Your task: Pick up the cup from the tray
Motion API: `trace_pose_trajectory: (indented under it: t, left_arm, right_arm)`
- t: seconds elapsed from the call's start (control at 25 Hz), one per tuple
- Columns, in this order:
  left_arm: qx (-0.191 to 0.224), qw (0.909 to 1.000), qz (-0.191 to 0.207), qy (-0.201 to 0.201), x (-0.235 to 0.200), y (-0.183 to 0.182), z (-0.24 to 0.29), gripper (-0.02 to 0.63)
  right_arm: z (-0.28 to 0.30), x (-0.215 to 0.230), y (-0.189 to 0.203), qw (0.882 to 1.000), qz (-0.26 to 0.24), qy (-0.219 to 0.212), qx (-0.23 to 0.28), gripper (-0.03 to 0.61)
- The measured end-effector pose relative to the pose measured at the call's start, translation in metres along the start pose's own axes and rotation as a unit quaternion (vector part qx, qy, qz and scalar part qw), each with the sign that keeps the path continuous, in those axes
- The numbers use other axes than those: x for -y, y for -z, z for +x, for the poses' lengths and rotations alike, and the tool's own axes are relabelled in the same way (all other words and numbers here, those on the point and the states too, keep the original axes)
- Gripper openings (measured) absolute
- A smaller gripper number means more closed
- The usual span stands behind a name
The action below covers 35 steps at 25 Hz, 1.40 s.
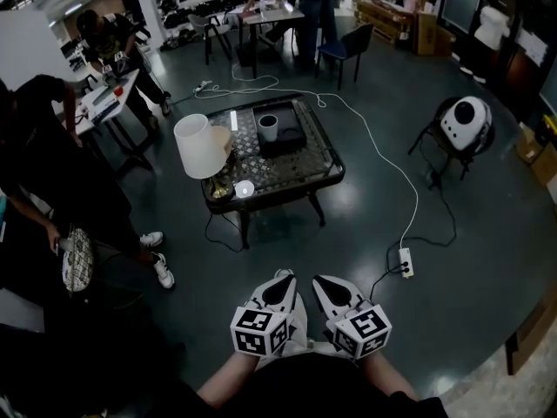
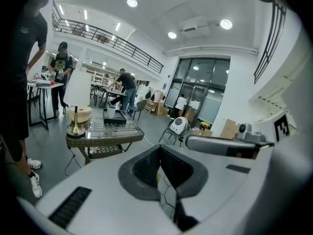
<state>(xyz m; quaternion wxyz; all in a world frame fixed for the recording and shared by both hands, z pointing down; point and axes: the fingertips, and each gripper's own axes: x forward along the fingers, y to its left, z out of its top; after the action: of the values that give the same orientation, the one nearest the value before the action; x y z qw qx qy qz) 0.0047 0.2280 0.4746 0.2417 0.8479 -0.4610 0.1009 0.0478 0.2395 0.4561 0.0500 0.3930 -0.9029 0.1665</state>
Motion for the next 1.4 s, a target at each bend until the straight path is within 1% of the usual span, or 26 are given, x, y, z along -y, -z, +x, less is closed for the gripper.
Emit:
trace_pose_trajectory:
  t: [0.24, 0.4, 0.64, 1.08, 1.4]
  left_arm:
    - [0.010, 0.9998, 0.003, -0.017, -0.019, -0.016, 0.011, 0.011]
    - [0.009, 0.9996, 0.008, -0.026, -0.029, -0.022, 0.021, 0.011]
    - [0.008, 0.9995, 0.002, -0.030, -0.043, -0.030, 0.040, 0.011]
    - [0.001, 0.9993, -0.008, -0.037, -0.078, -0.054, 0.079, 0.011]
    - [-0.006, 0.9990, -0.016, -0.042, -0.103, -0.074, 0.109, 0.011]
  right_arm:
    - [0.016, 0.011, -0.007, 1.000, -0.005, -0.005, -0.005, 0.012]
    - [0.029, 0.018, -0.012, 1.000, -0.010, -0.009, -0.005, 0.012]
    - [0.048, 0.034, -0.020, 1.000, -0.014, -0.009, -0.006, 0.012]
    - [0.091, 0.065, -0.033, 1.000, -0.013, -0.007, -0.021, 0.012]
    - [0.130, 0.088, -0.049, 1.000, -0.011, -0.014, -0.025, 0.012]
